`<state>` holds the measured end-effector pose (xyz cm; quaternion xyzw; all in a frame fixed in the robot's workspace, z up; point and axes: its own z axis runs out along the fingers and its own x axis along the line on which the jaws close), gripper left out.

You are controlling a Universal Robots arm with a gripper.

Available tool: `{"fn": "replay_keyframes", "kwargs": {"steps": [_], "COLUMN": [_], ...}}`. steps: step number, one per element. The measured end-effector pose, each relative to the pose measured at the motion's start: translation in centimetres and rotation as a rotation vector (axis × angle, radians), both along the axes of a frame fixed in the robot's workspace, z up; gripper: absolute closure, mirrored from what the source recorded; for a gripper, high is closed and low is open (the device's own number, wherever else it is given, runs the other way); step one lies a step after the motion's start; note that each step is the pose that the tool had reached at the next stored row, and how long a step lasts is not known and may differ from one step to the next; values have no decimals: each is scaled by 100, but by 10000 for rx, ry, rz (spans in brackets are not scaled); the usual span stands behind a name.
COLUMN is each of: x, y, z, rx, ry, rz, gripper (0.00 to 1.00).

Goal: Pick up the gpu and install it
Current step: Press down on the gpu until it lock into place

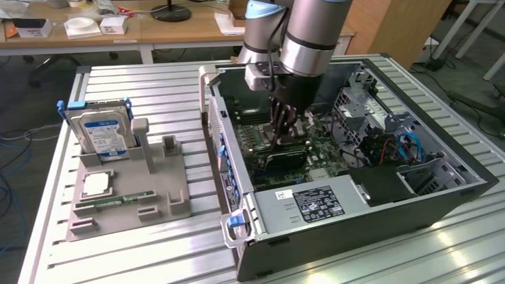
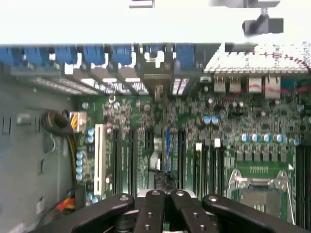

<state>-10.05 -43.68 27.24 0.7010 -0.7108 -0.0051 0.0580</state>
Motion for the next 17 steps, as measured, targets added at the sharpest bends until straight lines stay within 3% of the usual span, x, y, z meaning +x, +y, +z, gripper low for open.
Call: {"fn": "replay_keyframes", "kwargs": {"steps": [12,17], "x": [-357,-444], "y": [0,0], "z": [-4,-45], "rx": [-1,-1], "ry": [-16,-17], "rz": [1,-1], "gripper": [90,90]}}
